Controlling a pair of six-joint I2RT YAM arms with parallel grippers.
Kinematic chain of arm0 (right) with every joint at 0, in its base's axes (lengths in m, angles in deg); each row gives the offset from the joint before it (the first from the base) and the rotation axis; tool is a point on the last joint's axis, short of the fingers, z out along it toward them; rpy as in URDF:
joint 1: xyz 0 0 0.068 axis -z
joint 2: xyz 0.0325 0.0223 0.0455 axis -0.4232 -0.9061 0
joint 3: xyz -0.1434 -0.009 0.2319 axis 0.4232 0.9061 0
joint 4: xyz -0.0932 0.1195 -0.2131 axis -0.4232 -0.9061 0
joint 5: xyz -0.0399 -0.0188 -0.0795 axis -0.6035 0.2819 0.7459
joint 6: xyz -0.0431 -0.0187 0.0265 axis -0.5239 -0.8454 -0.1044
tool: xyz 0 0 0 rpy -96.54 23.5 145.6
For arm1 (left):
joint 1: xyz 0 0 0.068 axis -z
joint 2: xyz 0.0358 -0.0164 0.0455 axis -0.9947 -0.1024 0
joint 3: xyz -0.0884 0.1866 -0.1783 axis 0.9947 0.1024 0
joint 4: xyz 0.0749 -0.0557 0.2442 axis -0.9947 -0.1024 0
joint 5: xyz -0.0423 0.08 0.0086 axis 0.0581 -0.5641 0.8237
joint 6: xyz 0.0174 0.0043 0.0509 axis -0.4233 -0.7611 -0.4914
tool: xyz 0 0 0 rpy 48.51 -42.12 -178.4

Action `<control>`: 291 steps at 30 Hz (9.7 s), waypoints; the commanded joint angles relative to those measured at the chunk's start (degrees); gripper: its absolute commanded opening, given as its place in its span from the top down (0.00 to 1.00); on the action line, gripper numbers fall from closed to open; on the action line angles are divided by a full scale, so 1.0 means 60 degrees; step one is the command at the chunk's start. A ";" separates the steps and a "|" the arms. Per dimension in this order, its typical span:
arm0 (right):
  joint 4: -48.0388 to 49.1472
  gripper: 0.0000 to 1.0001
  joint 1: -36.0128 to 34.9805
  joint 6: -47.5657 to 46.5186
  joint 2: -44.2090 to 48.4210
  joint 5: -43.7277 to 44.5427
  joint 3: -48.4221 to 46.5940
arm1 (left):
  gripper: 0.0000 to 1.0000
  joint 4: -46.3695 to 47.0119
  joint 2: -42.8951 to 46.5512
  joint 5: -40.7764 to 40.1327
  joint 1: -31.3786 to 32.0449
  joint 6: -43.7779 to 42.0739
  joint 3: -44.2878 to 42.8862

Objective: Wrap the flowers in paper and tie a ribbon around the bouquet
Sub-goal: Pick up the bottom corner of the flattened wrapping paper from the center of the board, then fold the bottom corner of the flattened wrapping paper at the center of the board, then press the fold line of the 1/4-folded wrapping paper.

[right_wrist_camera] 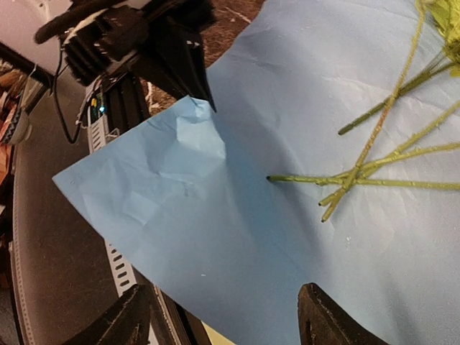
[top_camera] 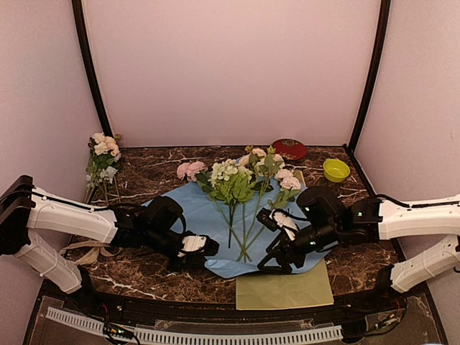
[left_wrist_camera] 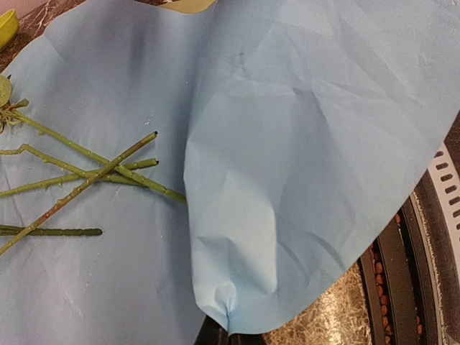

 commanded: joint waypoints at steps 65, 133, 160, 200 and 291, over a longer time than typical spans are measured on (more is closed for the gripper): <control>-0.0535 1.00 0.1967 0.0582 -0.2166 -0.0100 -0.0092 | 0.87 -0.3586 -0.1087 -0.2365 -0.0269 0.0453 -0.0927; 0.0106 1.00 0.2757 0.2153 -0.1890 0.0785 0.1255 | 1.00 0.1434 -0.2710 -0.2841 -0.0283 0.3737 -0.1839; -0.0022 1.00 0.2764 0.2230 -0.2587 0.0747 0.0858 | 0.65 0.1607 -0.2589 -0.5457 0.2374 0.2063 -0.2528; -0.0387 1.00 0.2770 0.1946 -0.2068 0.0919 0.0926 | 0.88 -0.3911 -0.2348 -0.5092 0.1240 0.9499 -0.0749; -0.0936 1.00 0.2748 0.4407 -0.0575 0.0952 0.2252 | 0.92 -0.1788 -0.2533 -0.5485 0.1401 0.8173 -0.0543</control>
